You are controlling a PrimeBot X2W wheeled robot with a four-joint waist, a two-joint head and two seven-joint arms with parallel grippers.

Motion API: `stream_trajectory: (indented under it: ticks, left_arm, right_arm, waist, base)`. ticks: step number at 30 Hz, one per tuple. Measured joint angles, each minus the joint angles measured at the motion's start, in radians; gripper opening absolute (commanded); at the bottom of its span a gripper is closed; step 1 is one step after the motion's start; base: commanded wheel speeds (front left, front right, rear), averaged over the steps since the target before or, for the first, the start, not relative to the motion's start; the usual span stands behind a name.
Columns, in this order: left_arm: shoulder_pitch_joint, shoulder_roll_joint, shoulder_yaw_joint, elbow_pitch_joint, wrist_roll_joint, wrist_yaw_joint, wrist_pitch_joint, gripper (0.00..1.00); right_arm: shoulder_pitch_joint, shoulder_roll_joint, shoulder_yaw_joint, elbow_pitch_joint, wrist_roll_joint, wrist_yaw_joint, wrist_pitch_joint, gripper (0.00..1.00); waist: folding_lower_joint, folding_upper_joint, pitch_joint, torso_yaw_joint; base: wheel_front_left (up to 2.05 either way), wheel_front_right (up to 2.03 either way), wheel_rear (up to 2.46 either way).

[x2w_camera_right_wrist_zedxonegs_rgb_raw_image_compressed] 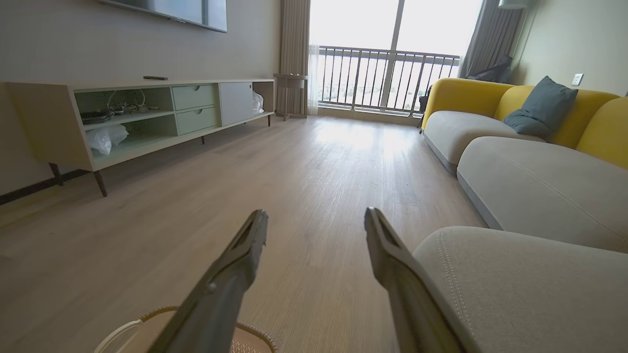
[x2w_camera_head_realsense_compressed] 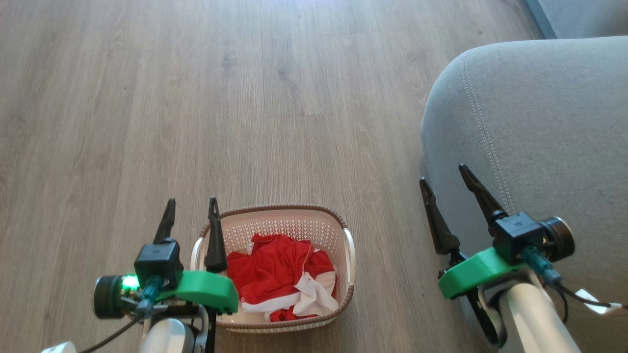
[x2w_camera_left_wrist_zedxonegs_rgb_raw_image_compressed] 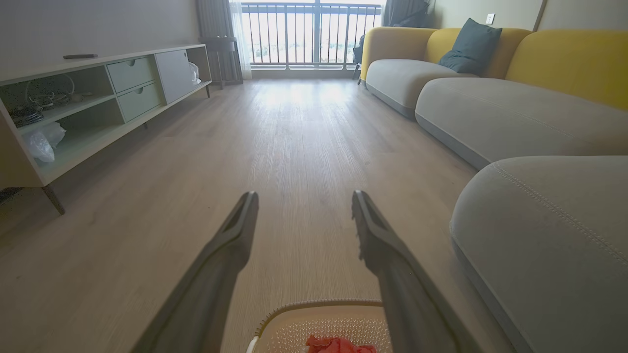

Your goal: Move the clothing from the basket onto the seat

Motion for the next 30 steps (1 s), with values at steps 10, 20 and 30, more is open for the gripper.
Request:
stream_trajectory:
  ticks: [10,20,30]
  left_arm:
    - [0.000,0.000,-0.006,0.109,-0.041,-0.044,-0.006,1.00]
    - [0.000,0.000,-0.003,0.101,-0.041,-0.053,-0.006,1.00]
    - [-0.004,0.000,-0.021,0.118,-0.043,-0.061,-0.006,1.00]
  right_arm:
    - [-0.001,0.000,-0.007,0.112,-0.008,0.000,-0.009,1.00]
    - [-0.008,0.000,-0.008,0.123,-0.003,0.000,-0.009,1.00]
    - [-0.023,0.000,-0.008,0.122,0.009,0.000,-0.009,1.00]
  waist:
    - [0.0000,0.0000,0.001,-0.003]
    - [0.0000,0.0000,0.003,0.001]
    - [0.0000,0.0000,0.018,0.000]
  base:
    - [0.00,0.00,0.00]
    - [0.00,0.00,0.00]
    - [0.00,0.00,0.00]
